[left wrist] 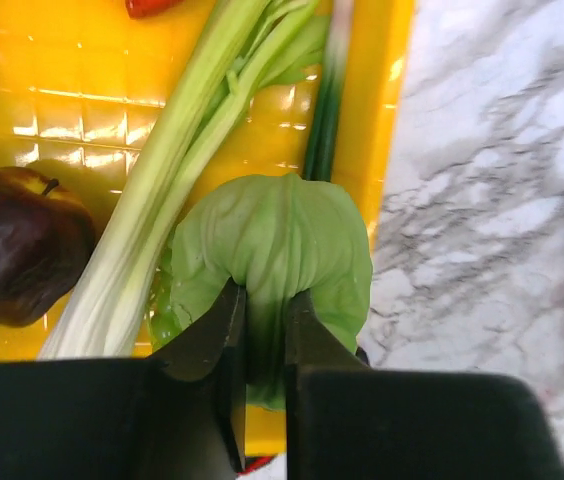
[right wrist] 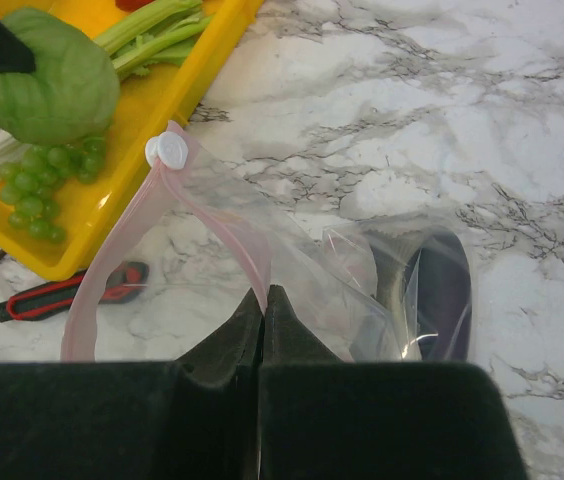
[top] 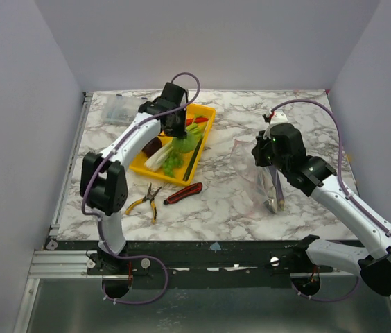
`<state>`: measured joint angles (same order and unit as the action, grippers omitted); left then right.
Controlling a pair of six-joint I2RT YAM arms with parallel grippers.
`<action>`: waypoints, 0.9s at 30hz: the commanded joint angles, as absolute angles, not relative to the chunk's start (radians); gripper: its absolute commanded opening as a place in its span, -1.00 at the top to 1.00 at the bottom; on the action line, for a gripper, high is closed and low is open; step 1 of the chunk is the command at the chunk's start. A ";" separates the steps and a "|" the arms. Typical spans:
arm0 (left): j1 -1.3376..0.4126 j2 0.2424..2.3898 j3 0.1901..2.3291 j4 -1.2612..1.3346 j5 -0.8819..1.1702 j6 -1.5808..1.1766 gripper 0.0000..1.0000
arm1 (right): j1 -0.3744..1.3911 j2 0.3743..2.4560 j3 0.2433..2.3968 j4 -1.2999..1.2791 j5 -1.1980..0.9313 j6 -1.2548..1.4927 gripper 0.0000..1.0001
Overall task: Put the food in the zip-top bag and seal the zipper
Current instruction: Pick up the fake vegetable from the bin, then place the fake vegetable in the zipper food storage bag.
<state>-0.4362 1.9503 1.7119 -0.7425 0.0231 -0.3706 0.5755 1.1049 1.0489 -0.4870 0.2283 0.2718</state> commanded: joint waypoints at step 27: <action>-0.700 1.413 1.319 -0.243 0.366 -0.790 1.00 | 0.572 1.088 1.107 -0.451 0.166 0.335 0.99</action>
